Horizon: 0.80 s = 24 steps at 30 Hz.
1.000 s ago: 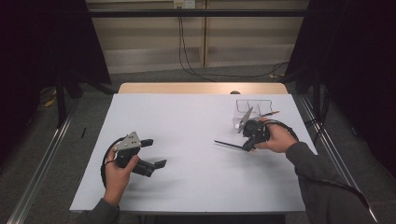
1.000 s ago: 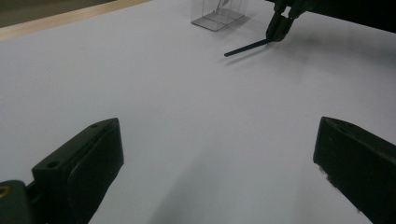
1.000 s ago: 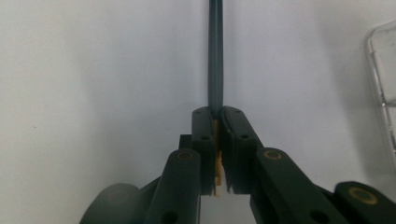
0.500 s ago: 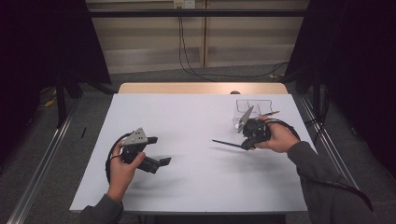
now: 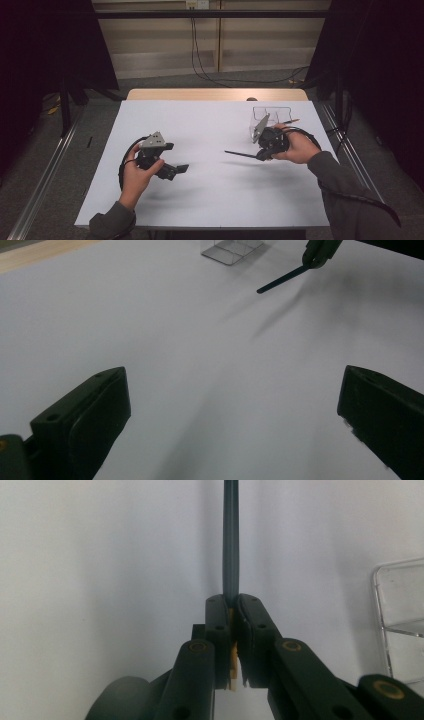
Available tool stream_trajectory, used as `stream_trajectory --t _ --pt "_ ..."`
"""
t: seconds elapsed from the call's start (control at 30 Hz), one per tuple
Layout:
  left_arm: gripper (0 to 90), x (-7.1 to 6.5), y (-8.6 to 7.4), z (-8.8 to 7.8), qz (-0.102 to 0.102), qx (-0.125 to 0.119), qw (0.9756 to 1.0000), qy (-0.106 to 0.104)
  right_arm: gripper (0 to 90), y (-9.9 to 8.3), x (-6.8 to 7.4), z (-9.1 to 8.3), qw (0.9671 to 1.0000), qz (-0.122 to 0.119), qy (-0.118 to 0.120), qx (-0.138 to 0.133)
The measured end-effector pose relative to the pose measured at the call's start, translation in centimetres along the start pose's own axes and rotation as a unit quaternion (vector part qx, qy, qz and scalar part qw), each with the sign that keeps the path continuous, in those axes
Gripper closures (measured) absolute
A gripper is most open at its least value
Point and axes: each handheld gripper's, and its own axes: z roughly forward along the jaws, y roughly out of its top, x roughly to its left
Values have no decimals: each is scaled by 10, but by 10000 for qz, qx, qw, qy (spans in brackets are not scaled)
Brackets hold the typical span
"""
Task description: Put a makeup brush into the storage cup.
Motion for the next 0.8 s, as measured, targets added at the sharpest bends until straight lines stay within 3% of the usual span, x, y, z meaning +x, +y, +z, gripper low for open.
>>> stream_trajectory --t 0.37,0.43,0.8 --pt "1 -4 15 16 2 250 9997 -64 846 6 4 -4 9998 -205 6 27" --pt "0 -5 18 18 98 358 9993 -82 847 7 5 -4 9998 -191 6 52" --pt "0 -9 30 28 152 642 9978 -114 847 15 10 -3 9994 -336 25 57"
